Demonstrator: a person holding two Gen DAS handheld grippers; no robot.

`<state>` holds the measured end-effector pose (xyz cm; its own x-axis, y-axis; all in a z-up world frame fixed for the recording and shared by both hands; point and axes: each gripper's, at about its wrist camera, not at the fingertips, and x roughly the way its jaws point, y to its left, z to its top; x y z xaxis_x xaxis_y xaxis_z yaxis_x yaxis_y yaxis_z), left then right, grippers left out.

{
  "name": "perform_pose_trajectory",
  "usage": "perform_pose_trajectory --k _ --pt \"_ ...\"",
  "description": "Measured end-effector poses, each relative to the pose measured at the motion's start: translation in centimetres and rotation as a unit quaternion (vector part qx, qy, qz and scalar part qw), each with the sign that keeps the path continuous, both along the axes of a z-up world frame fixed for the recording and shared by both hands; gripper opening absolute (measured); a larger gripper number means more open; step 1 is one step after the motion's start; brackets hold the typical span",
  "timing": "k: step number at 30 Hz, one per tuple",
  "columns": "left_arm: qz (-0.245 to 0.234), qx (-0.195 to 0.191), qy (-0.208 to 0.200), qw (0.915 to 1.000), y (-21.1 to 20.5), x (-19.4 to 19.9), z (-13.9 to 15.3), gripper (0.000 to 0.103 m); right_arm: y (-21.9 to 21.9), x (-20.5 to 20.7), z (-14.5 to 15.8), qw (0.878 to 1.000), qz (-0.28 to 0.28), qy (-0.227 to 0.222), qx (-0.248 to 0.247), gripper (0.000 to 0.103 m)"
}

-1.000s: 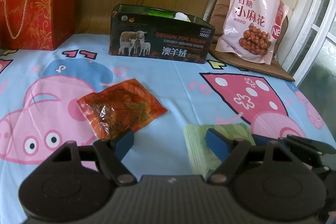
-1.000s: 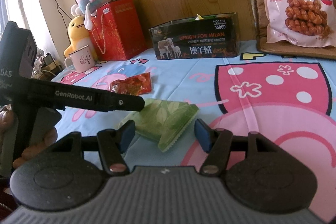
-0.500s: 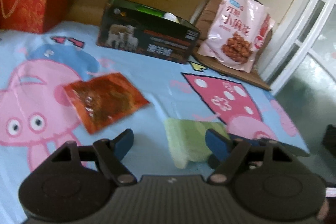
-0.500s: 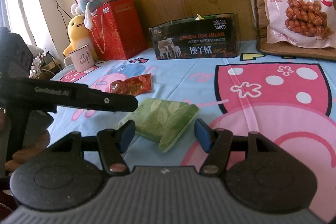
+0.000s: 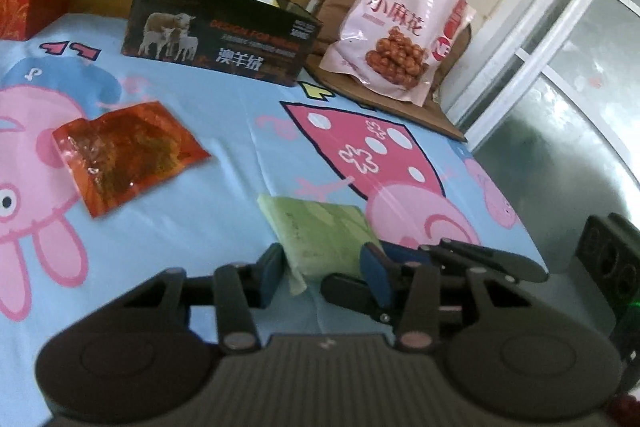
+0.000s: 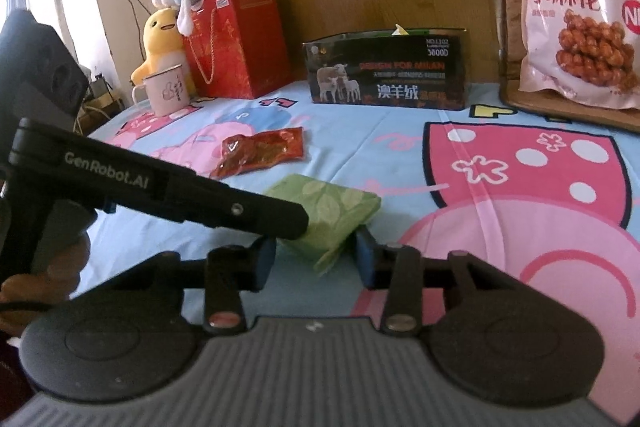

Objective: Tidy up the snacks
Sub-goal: 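Close the right gripper on the green pastry bag and lift it, then carry the bag over the black box and open the right gripper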

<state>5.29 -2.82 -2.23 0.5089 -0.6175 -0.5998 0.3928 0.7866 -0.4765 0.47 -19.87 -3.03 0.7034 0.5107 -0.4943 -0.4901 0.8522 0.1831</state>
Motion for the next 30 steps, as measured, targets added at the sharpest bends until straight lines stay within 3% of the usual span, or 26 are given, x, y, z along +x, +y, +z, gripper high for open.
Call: perform_pose_trajectory --k 8,14,23,30 --pt "-0.045 -0.037 0.031 0.9978 0.9 -1.8 -0.1 0.042 -1.6 -1.4 0.4 0.998 0.025 0.045 0.022 0.040" --pt "-0.063 -0.041 0.027 0.9969 0.8 -2.9 0.6 0.042 -1.6 -2.3 1.1 0.998 0.030 0.055 0.013 0.038" --pt "-0.044 -0.042 -0.015 0.9981 0.8 0.2 4.2 0.042 -1.2 0.2 3.4 1.000 0.010 -0.015 0.015 0.037" --pt "-0.011 -0.010 -0.103 0.9945 -0.4 7.6 10.2 0.042 -1.3 8.2 7.2 0.994 -0.010 -0.102 0.045 0.036"
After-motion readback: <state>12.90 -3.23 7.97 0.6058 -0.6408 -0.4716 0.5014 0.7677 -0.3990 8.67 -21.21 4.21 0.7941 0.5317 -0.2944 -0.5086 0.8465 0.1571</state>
